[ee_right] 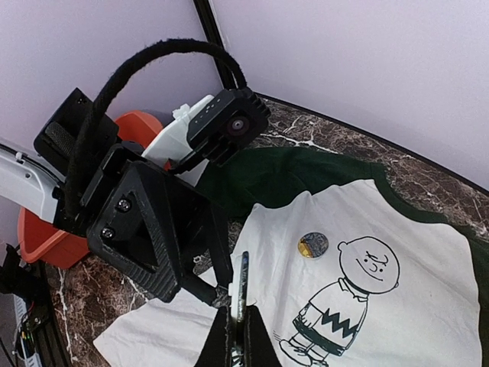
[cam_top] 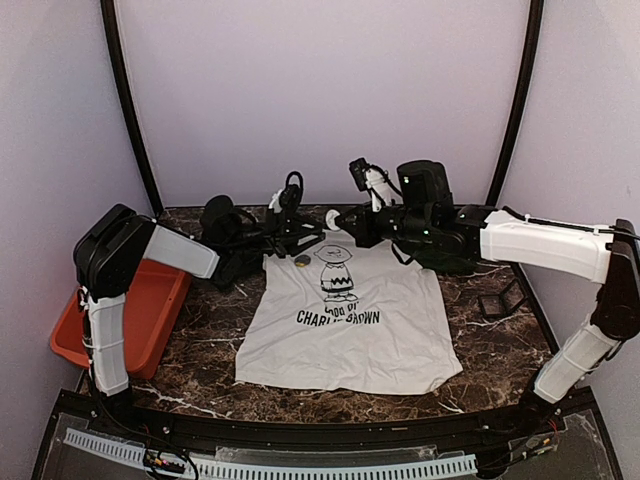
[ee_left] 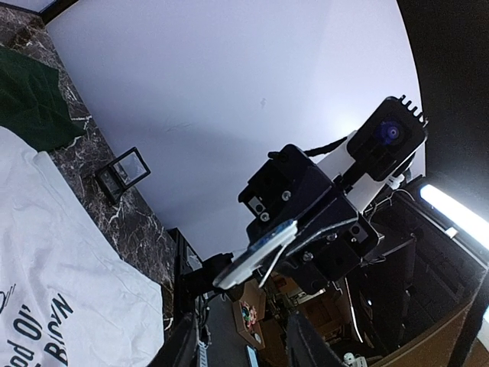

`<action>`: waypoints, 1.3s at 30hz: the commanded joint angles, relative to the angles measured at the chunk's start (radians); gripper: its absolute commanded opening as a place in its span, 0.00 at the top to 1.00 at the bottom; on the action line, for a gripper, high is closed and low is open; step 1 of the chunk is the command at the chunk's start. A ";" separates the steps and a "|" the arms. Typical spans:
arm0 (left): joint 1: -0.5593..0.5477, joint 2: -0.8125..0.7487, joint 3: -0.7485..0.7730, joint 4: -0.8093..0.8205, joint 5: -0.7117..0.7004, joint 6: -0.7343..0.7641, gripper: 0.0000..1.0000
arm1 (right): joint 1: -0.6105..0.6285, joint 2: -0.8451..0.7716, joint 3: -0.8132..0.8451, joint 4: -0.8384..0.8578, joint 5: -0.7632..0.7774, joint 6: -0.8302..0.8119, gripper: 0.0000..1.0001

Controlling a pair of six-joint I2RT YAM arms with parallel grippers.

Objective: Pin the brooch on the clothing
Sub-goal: Open the brooch at the center of the board, then pick up the clothing with brooches at the center of the board.

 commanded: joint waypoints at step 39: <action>-0.111 0.235 0.763 -1.401 -0.544 1.747 0.01 | -0.390 0.141 0.194 -0.734 -0.034 0.332 1.00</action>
